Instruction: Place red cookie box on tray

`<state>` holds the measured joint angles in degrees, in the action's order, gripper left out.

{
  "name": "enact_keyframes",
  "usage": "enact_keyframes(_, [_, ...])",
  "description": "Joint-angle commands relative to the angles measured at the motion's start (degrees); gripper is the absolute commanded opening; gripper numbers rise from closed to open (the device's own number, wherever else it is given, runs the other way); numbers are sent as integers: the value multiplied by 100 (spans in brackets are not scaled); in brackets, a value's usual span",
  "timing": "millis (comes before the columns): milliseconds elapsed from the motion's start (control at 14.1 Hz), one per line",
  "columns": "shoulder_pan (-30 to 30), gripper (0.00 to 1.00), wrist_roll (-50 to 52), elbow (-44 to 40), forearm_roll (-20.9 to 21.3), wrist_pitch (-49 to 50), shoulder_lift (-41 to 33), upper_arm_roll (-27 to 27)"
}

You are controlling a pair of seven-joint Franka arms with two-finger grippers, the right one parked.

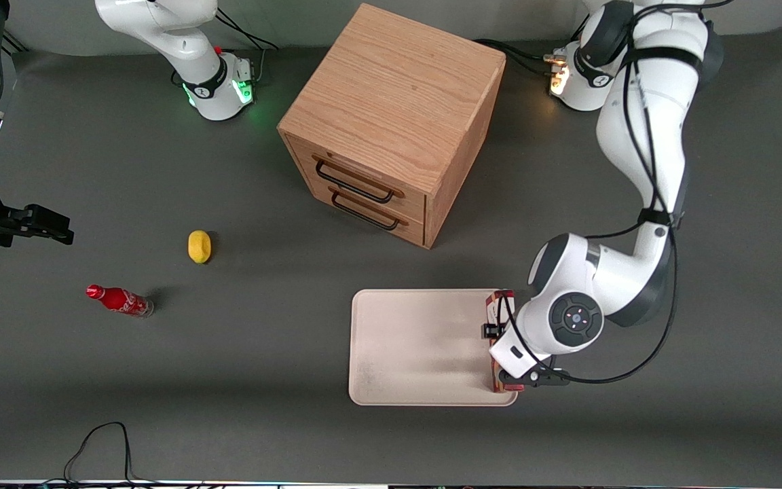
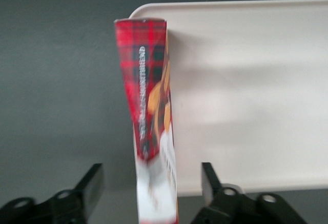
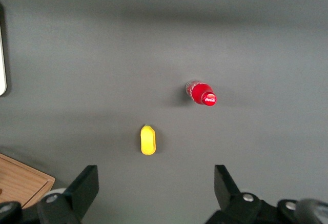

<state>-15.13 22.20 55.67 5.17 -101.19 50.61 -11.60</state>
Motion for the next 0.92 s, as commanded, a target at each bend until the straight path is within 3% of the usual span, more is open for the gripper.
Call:
enact_keyframes(0, [1,100,-23,155,1,1054,-1085,62])
enact_keyframes(284, [62,100,-76,190,10,2301,-2306,88])
enact_keyframes(497, [334,100,-128,374,89,2585,-2853,106])
enact_keyframes(853, [1388,100,-1376,1262,72,2464,-3601,88])
